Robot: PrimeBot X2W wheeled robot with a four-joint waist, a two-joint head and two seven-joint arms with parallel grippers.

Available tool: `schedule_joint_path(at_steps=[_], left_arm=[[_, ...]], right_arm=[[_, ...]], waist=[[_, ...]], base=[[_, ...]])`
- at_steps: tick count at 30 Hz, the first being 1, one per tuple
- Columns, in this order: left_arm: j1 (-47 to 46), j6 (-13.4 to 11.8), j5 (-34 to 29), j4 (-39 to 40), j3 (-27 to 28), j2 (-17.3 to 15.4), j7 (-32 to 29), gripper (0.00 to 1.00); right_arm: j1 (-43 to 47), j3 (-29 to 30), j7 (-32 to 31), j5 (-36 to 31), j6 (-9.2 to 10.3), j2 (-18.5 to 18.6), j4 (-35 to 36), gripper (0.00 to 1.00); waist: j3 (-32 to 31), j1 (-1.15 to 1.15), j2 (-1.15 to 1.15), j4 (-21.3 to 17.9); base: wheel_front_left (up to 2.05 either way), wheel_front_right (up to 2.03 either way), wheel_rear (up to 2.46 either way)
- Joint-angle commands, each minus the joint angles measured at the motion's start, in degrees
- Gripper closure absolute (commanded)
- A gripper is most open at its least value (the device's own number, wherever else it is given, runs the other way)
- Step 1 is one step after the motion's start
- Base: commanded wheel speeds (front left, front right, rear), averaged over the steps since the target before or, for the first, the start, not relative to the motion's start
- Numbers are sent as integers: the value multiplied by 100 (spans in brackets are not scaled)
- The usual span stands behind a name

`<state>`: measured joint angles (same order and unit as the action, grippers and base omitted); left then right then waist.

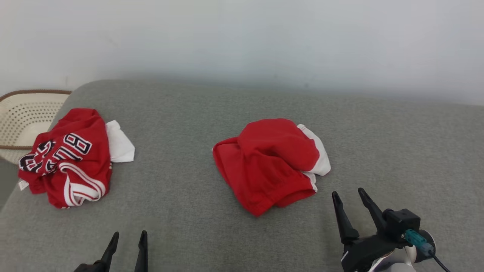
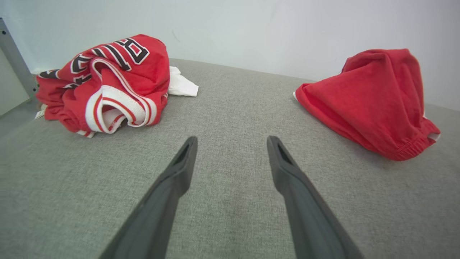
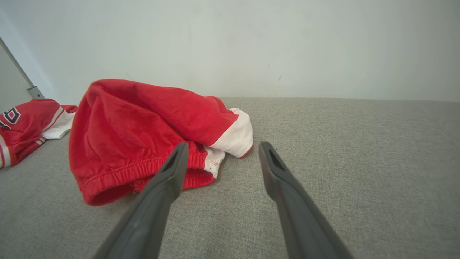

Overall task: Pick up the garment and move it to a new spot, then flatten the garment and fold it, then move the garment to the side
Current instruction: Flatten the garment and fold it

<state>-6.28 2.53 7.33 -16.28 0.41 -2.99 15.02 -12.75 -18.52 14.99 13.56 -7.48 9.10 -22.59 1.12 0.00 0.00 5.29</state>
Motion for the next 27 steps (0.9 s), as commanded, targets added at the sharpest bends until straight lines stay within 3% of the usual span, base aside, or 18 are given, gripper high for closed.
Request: schedule_joint_path(at_steps=[1,13,27], left_arm=[[13,37,-70,14,-15,6,26,0],[-219,81,73,144,-261,10,26,0],[-251,93,257,222,-405,11,26,0]], right_arm=[[-97,79,28,-78,-2,25,-130,0],[-512,932,29,-583,-2,-18,-1033,0],[-839,1330,7,-1032,-2,-191,-1872,0]], waist=[[151,0,0,469],[696,0,0,1470],[885,0,0,1771]], base=[[0,0,0],[0,0,0],[0,0,0]])
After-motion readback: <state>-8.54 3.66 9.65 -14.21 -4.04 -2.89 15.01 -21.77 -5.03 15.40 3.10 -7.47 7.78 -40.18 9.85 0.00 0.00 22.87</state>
